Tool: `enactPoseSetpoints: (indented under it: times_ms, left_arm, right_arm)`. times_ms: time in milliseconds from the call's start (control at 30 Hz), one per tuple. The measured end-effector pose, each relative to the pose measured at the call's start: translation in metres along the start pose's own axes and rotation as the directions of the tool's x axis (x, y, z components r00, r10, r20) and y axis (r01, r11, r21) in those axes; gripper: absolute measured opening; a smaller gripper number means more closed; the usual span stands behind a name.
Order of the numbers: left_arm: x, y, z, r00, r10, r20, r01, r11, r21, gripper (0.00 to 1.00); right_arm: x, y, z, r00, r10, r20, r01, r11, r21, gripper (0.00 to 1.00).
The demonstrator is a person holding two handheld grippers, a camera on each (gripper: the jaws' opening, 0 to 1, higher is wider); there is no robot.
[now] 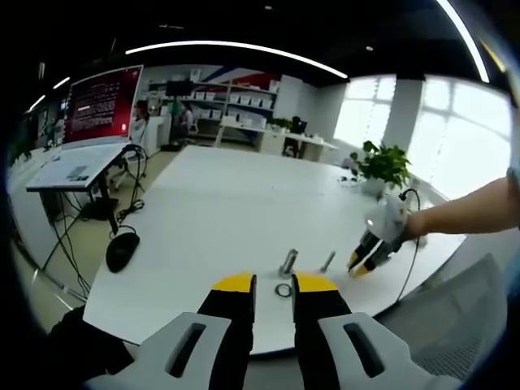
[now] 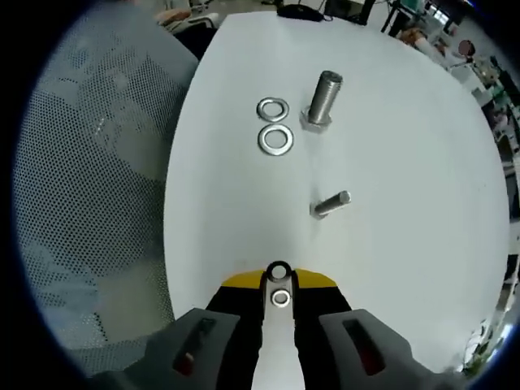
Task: Place the washer onto the threaded stud by aligning its center hole with the stud, sliding it down to the base, and recovering from edge contact or off-axis alignment until the washer reaches the visible bottom stop.
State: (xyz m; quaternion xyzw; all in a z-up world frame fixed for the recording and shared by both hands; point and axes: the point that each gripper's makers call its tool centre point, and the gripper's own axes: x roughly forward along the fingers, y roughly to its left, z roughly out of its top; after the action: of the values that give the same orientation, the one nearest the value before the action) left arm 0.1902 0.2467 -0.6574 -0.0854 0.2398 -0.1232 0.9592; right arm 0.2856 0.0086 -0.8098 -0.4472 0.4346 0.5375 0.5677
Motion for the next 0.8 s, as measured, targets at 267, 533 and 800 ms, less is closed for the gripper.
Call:
enactPoseSetpoints:
  times_ms: [267, 533, 800]
  left_arm:
    - [0.0, 0.0, 0.0, 1.0, -0.003, 0.003, 0.003, 1.0, 0.001, 0.15]
    - [0.0, 0.0, 0.001, 1.0, -0.004, 0.005, 0.004, 1.0, 0.002, 0.15]
    - [0.0, 0.0, 0.001, 1.0, -0.002, 0.007, 0.002, 1.0, 0.002, 0.15]
  right_arm:
    - [-0.017, -0.01, 0.018, 0.999, -0.032, 0.038, 0.033, 0.999, -0.011, 0.14]
    - [-0.027, -0.02, 0.039, 0.995, -0.064, 0.081, 0.065, 0.998, -0.011, 0.14]
    - [-0.027, -0.031, 0.05, 0.99, -0.1, 0.097, 0.101, 0.995, -0.014, 0.14]
